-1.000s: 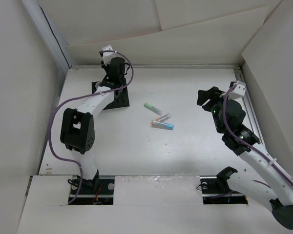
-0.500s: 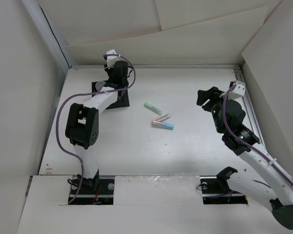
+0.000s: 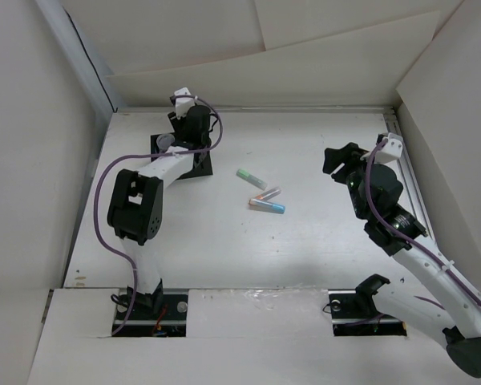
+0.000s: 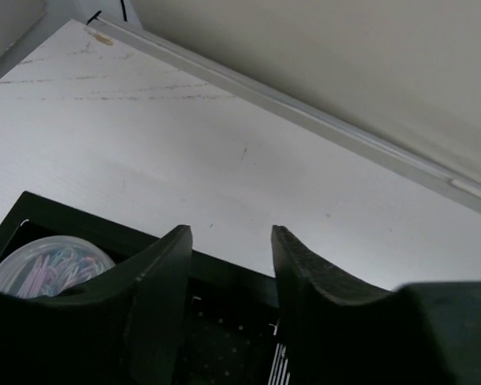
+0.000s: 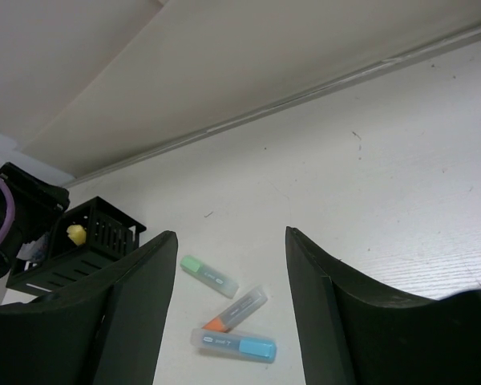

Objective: Sort the stationery into containers
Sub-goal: Place the pen in the storage box, then pick up the pen from the center of the board.

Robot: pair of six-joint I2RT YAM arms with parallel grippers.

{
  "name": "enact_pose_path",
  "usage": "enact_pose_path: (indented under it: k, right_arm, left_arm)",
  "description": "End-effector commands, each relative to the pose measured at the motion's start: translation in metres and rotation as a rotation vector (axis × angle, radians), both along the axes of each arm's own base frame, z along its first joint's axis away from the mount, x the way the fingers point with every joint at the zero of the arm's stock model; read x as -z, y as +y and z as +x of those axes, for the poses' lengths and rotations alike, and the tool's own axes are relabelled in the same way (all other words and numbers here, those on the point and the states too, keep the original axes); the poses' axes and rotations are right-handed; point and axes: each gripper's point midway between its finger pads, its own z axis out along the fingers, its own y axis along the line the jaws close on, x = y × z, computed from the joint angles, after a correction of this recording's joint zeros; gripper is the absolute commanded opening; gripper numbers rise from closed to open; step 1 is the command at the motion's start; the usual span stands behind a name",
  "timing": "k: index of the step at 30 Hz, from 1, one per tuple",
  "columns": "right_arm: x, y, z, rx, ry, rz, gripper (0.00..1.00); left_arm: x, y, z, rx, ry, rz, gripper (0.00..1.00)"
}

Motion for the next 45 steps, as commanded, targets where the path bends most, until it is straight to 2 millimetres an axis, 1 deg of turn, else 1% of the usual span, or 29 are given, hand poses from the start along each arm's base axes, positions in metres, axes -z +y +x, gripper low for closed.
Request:
enact_pose_path:
  k: [1,4,5,6,11,13,14,15,16,17,18,19,20,21,23,25,27,28,29,30,31,33,34,35,36,38,40,42,45]
  right_arm:
    - [-0.013,0.0,0.002,-0.003,-0.046,0.015,0.62]
    - [-0.013,0.0,0.002,-0.003,-0.046,0.015,0.62]
    - [-0.013,0.0,0.002,-0.003,-0.046,0.015,0.62]
    - [-0.013,0.0,0.002,-0.003,-0.046,0.015,0.62]
    - [-0.013,0.0,0.002,-0.003,-0.046,0.015,0.62]
    - [-0.01,0.001,0.003,-0.003,-0.038,0.01,0.61]
    - [-0.01,0.001,0.003,-0.003,-0.038,0.01,0.56]
    - [-0.01,0.001,0.003,-0.003,-0.038,0.01,0.47]
    - [-0.007,0.003,0.005,-0.012,-0.03,0.006,0.36]
    - [-0.007,0.003,0.005,-0.012,-0.03,0.006,0.18]
    - [-0.004,0.005,0.007,-0.013,-0.021,0.0,0.14]
    - [-0.009,0.005,0.007,-0.012,-0.029,0.005,0.11]
    - [-0.008,0.004,0.007,-0.013,-0.029,-0.004,0.11]
    - [-0.008,0.004,0.007,-0.013,-0.029,-0.004,0.11]
    - [-0.008,0.004,0.007,-0.013,-0.029,-0.004,0.13]
    - [-0.012,0.003,0.005,-0.013,-0.038,0.001,0.16]
    - [-0.014,0.002,0.003,-0.013,-0.046,0.006,0.24]
    - [-0.014,0.002,0.003,-0.013,-0.046,0.006,0.28]
    - [-0.014,0.002,0.003,-0.013,-0.046,0.006,0.37]
    - [-0.014,0.002,0.003,-0.013,-0.046,0.006,0.37]
    - [-0.014,0.002,0.003,-0.013,-0.046,0.006,0.46]
    - [-0.014,0.002,0.003,-0.013,-0.046,0.006,0.52]
    - [-0.014,0.002,0.003,-0.013,-0.046,0.006,0.56]
    - [-0.014,0.003,0.003,-0.022,-0.046,0.006,0.56]
    - [-0.014,0.003,0.003,-0.022,-0.046,0.006,0.58]
    - [-0.014,0.003,0.003,-0.022,-0.046,0.006,0.59]
    - [-0.014,0.003,0.003,-0.022,-0.046,0.006,0.59]
    - [-0.014,0.005,0.002,-0.031,-0.046,0.007,0.59]
    - [-0.012,0.008,0.004,-0.04,-0.038,0.002,0.6]
  left_arm:
    - [-0.012,0.011,-0.006,-0.054,-0.05,-0.019,0.43]
    - [-0.017,0.007,-0.013,-0.046,-0.061,-0.033,0.55]
    - [-0.026,0.002,-0.015,-0.035,-0.076,-0.039,0.57]
    - [-0.027,0.003,-0.018,-0.035,-0.077,-0.039,0.59]
    - [-0.069,-0.019,-0.037,0.032,-0.16,-0.093,0.6]
    - [-0.073,-0.032,-0.047,0.072,-0.17,-0.111,0.56]
    - [-0.083,-0.038,-0.054,0.095,-0.188,-0.122,0.53]
    - [-0.09,-0.055,-0.061,0.133,-0.196,-0.123,0.5]
    - [-0.085,-0.06,-0.068,0.141,-0.175,-0.113,0.47]
    - [-0.082,-0.067,-0.073,0.157,-0.165,-0.121,0.4]
    - [-0.087,-0.077,-0.08,0.187,-0.164,-0.136,0.37]
    - [-0.078,-0.094,-0.087,0.228,-0.14,-0.144,0.35]
    - [-0.069,-0.1,-0.096,0.25,-0.102,-0.148,0.34]
    - [-0.06,-0.12,-0.102,0.312,-0.077,-0.204,0.32]
    - [-0.04,-0.135,-0.113,0.362,-0.017,-0.247,0.32]
    - [-0.01,-0.15,-0.12,0.406,0.061,-0.322,0.34]
    - [0.012,-0.155,-0.125,0.413,0.109,-0.36,0.36]
    - [0.017,-0.159,-0.126,0.423,0.122,-0.374,0.38]
    - [0.029,-0.163,-0.126,0.417,0.145,-0.393,0.43]
    - [0.036,-0.163,-0.125,0.409,0.157,-0.398,0.46]
    - [0.042,-0.17,-0.128,0.428,0.176,-0.399,0.5]
    - [0.053,-0.175,-0.125,0.427,0.199,-0.407,0.55]
    - [0.047,-0.179,-0.12,0.426,0.185,-0.422,0.57]
    - [0.049,-0.181,-0.118,0.425,0.188,-0.421,0.58]
    - [0.06,-0.183,-0.115,0.42,0.205,-0.413,0.58]
    - [0.062,-0.188,-0.109,0.408,0.216,-0.426,0.58]
    - [0.077,-0.188,-0.106,0.388,0.237,-0.417,0.58]
    - [0.081,-0.191,-0.102,0.387,0.241,-0.415,0.58]
    - [0.096,-0.193,-0.097,0.371,0.27,-0.395,0.58]
